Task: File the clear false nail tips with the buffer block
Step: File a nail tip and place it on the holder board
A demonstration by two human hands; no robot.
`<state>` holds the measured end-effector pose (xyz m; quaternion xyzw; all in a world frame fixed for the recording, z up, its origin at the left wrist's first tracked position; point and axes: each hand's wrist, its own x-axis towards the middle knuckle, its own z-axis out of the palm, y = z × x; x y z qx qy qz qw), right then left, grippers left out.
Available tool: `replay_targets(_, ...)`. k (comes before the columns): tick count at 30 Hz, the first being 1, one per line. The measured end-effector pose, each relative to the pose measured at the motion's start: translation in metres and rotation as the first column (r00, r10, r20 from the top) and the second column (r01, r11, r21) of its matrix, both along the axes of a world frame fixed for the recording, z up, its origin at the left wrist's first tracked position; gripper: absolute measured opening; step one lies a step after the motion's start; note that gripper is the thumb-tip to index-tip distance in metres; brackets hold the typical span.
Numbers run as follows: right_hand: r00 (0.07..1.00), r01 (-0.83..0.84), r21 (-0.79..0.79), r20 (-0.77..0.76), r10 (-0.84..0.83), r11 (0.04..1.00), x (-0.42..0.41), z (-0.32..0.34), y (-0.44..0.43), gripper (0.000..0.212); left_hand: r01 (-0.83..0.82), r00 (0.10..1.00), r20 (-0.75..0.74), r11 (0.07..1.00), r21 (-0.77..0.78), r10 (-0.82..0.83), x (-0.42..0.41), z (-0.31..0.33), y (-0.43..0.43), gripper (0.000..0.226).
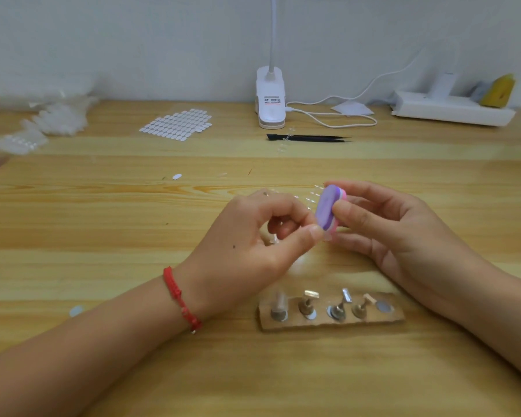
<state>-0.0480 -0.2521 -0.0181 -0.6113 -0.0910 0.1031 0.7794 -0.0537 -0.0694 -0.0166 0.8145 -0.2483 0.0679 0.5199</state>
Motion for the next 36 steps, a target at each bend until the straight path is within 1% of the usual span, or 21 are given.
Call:
replay_targets(2, 0.999, -0.032, -0.031, 0.010, 0.032, 0.999, -0.0014, 0.0009, 0.0007, 0.033, -0.045, 0.999, 0.004, 0.997, -0.067, 0.045, 0.0011, 0.0006, 0.0024, 0.012)
replay_targets(5, 0.998, -0.051, -0.074, 0.029, 0.053, 0.996, -0.0030, 0.0004, 0.0014, 0.033, -0.060, 0.998, -0.008, 0.995, -0.076, 0.060, 0.0021, 0.0015, 0.0030, 0.012)
replay_targets(9, 1.000, 0.001, 0.001, 0.008, -0.001, 1.000, -0.0001, -0.0001, 0.0002, 0.031, -0.028, 0.999, -0.048, 0.998, -0.065, 0.025, 0.0016, 0.0007, 0.0014, 0.010)
replay_targets(13, 0.998, -0.053, -0.084, 0.026, 0.055, 0.995, -0.0028, 0.0006, 0.0017, 0.034, -0.072, 0.997, 0.034, 0.997, -0.040, 0.073, 0.0015, 0.0004, 0.0033, 0.012)
replay_targets(17, 1.000, 0.012, 0.019, -0.005, -0.012, 1.000, -0.0001, 0.0003, -0.0007, 0.030, -0.046, 0.999, 0.017, 0.999, -0.011, 0.046, 0.0010, -0.0005, 0.0023, 0.011)
replay_targets(21, 0.998, -0.052, -0.056, 0.019, 0.053, 0.997, -0.0021, -0.0003, 0.0009, 0.033, -0.080, 0.996, 0.037, 0.996, -0.042, 0.081, 0.0026, 0.0003, 0.0030, 0.012)
replay_targets(23, 1.000, -0.008, 0.000, 0.009, 0.008, 1.000, 0.0002, -0.0013, -0.0010, 0.033, -0.045, 0.999, -0.004, 0.998, -0.032, 0.045, 0.0021, -0.0003, 0.0023, 0.010)
replay_targets(25, 0.999, 0.030, 0.050, -0.015, -0.029, 0.998, 0.0016, -0.0013, -0.0018, 0.032, -0.030, 0.999, -0.012, 0.999, -0.025, 0.029, 0.0019, -0.0010, 0.0022, 0.010)
replay_targets(26, 1.000, 0.018, 0.031, -0.013, -0.018, 0.999, 0.0010, -0.0014, -0.0018, 0.032, -0.043, 0.999, -0.005, 0.998, -0.036, 0.042, 0.0024, -0.0012, 0.0026, 0.010)
replay_targets(28, 0.999, -0.050, -0.070, 0.013, 0.051, 0.996, -0.0010, -0.0018, 0.0001, 0.035, -0.072, 0.997, -0.005, 0.995, -0.071, 0.071, 0.0042, -0.0006, 0.0038, 0.011)
replay_targets(29, 0.998, -0.062, -0.094, 0.021, 0.064, 0.994, -0.0015, -0.0015, 0.0008, 0.036, -0.068, 0.998, -0.010, 0.995, -0.070, 0.068, 0.0049, -0.0004, 0.0040, 0.012)
replay_targets(32, 1.000, 0.016, 0.025, -0.013, -0.015, 1.000, 0.0011, -0.0006, -0.0014, 0.037, -0.014, 1.000, -0.025, 1.000, -0.013, 0.013, 0.0037, -0.0008, 0.0028, 0.010)
replay_targets(33, 1.000, 0.019, 0.031, -0.017, -0.019, 0.999, 0.0011, -0.0001, -0.0017, 0.037, -0.013, 1.000, -0.024, 1.000, -0.016, 0.012, 0.0034, -0.0010, 0.0029, 0.010)
replay_targets(36, 0.996, -0.078, -0.135, 0.026, 0.082, 0.988, -0.0019, -0.0001, -0.0009, 0.041, -0.061, 0.998, -0.025, 0.996, -0.072, 0.059, 0.0044, -0.0007, 0.0044, 0.011)
